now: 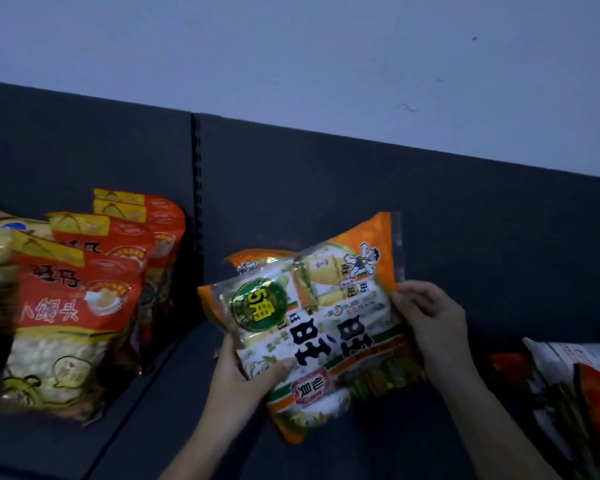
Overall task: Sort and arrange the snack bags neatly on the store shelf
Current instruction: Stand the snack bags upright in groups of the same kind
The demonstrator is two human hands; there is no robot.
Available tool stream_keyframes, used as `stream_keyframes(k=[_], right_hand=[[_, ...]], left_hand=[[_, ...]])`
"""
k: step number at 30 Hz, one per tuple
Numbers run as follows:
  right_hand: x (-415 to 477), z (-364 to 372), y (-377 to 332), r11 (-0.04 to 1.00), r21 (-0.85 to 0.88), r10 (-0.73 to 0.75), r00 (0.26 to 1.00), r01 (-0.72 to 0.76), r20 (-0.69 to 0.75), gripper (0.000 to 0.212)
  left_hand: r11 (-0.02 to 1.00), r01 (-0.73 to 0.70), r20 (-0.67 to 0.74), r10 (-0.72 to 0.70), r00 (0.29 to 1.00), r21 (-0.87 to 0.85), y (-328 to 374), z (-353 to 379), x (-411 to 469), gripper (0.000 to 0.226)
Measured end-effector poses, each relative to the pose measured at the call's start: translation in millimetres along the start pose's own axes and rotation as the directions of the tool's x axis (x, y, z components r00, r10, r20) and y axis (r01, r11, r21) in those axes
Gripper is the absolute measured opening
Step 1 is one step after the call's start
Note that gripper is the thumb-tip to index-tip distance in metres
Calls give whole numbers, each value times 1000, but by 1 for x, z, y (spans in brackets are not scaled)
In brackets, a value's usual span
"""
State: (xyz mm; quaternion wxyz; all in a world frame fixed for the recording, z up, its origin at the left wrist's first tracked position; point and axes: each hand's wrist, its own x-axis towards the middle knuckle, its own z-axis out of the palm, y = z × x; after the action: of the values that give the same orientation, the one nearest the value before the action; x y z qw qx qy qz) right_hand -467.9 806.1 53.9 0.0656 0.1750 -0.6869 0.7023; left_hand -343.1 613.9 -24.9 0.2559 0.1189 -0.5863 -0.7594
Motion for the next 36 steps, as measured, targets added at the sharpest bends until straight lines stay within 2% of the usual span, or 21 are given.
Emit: stream_keyframes(k=[2,4,6,7,9,10,11,13,15,17,19,21,22,24,26,27,30,32,33,34,36], right_hand=[[-2,19,-7,994,-57,-88,995,91,51,21],[-3,36,-16,983,-61,-171,985,173,39,21],[0,50,-24,931,-162,-322,945,326,51,20],[1,57,-28,861,-280,-413,905,424,102,19],[3,75,-29,637,-471,-539,789,610,294,13],[3,86,-25,532,-494,-574,721,688,388,11],[1,95,-19,456,-491,-591,665,742,457,11],[-3,108,-7,404,-492,-605,628,772,490,14],[-10,105,8,420,-526,-595,662,740,456,23],[-22,88,24,481,-570,-546,736,667,401,35],[-39,65,45,648,-573,-442,861,501,252,52],[-56,45,72,831,-525,-179,982,185,62,82],[-62,37,85,885,-462,-26,998,48,54,95],[-69,27,103,940,-326,184,957,-104,226,97],[-68,24,109,910,-375,333,851,-177,406,92],[-66,25,114,876,-444,388,824,-190,412,90],[-59,28,129,809,-555,404,867,-192,290,86],[-61,33,136,807,-564,372,893,-176,254,82],[-64,35,139,800,-583,347,902,-143,256,81],[-65,37,141,788,-606,325,909,-108,260,80],[-68,40,139,770,-637,276,922,-45,270,73]], left_hand=[[1000,31,-59,-31,998,1,-5,-9,-2,65],[999,26,-203,-17,979,43,-10,-22,0,83],[978,-58,-335,125,934,203,-8,-37,3,104],[931,-102,-330,225,917,351,-5,-42,5,113],[785,-176,-196,354,914,594,3,-49,11,114],[777,-178,-115,306,945,604,6,-51,14,105],[830,-144,-55,206,977,539,7,-51,17,92],[926,-33,22,26,999,377,2,-52,21,76],[946,41,2,-43,999,322,-10,-57,22,74],[956,99,4,-104,995,277,-22,-61,19,70],[957,139,38,-153,987,255,-33,-65,18,67],[958,124,50,-142,989,259,-41,-67,19,65],[962,92,58,-110,992,255,-42,-67,20,63],[966,45,46,-59,997,254,-45,-66,26,58],[968,24,51,-38,998,251,-45,-65,34,56],[965,27,54,-43,998,263,-45,-65,37,58],[906,-31,45,13,999,421,-54,-71,47,60],[769,-67,-8,94,996,635,-61,-73,49,69],[727,-63,-35,119,992,684,-64,-73,47,77],[723,-64,-34,120,992,688,-65,-72,45,80],[753,-114,20,133,991,648,-68,-71,43,69]])
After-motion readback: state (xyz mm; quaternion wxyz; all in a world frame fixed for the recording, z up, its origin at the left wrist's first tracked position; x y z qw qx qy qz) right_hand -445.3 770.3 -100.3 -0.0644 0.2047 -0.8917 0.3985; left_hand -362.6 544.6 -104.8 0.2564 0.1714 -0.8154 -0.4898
